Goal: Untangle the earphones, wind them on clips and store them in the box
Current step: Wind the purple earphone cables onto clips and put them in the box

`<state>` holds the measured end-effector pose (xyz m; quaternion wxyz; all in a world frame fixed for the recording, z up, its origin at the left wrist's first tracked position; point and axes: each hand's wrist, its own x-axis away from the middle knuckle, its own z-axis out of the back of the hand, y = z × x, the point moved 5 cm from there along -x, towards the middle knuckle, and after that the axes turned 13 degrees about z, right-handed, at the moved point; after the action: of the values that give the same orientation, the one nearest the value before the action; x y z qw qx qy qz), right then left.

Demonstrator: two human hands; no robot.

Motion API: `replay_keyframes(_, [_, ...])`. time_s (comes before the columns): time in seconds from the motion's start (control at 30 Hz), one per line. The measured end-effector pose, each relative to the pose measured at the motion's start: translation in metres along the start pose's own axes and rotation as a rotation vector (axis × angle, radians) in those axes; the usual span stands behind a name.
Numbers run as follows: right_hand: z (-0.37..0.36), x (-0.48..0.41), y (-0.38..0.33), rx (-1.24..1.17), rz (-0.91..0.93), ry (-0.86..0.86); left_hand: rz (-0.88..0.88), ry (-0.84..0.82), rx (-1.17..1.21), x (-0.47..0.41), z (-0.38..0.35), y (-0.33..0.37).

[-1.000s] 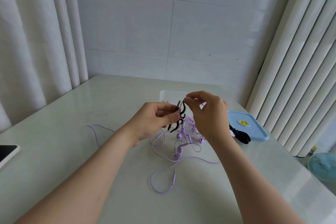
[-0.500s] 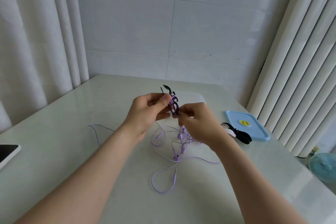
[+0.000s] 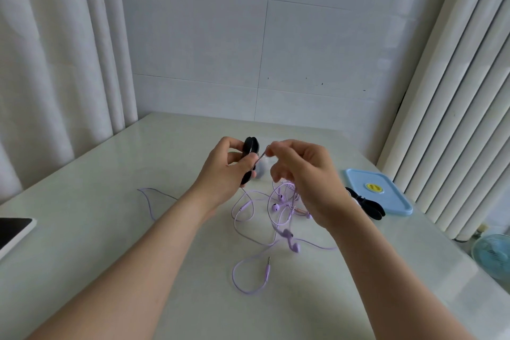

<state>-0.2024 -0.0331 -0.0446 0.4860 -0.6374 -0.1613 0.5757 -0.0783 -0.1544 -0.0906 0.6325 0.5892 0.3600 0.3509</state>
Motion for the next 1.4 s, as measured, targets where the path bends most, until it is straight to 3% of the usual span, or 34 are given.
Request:
replay_keyframes(0.1, [0.008,-0.002,0.001,-0.270,-0.076,0.150,0.048,-0.149,0.065,0.002,-0.005,0.000])
replay_keyframes(0.2, [0.016,-0.005,0.002,-0.359,-0.102,0.240,0.078,-0.278,0.117,0.005,-0.010,0.001])
replay_keyframes(0.47, [0.037,-0.008,0.018,0.132,-0.017,0.386,0.136,-0.587,0.078,0.019,-0.027,0.001])
replay_keyframes(0.6, [0.041,-0.007,0.030,0.386,-0.106,0.306,0.069,-0.559,0.154,0.017,-0.023,0.007])
replay_keyframes(0.73, [0.043,-0.004,0.037,0.601,-0.181,0.170,0.050,-0.403,0.315,0.009,-0.013,0.009])
replay_keyframes(0.83, [0.028,-0.003,0.031,0.608,-0.199,-0.059,0.048,-0.285,0.358,0.004,-0.006,0.007])
replay_keyframes(0.93, [0.008,0.002,0.023,0.581,-0.203,-0.286,0.091,-0.131,0.224,0.003,0.003,0.004])
replay_keyframes(1.07, [-0.005,0.008,0.011,0.453,-0.114,-0.404,0.116,-0.017,0.068,0.003,0.008,0.002])
replay_keyframes(1.13, [-0.008,0.009,0.008,0.381,-0.090,-0.392,0.083,0.021,0.017,0.004,0.009,0.004])
replay_keyframes(1.27, [-0.001,0.003,0.009,0.153,-0.082,-0.163,0.085,-0.019,-0.064,0.005,0.008,0.003])
replay_keyframes(1.4, [0.006,0.000,0.006,0.158,-0.006,-0.035,0.095,-0.107,-0.122,0.005,0.001,0.002])
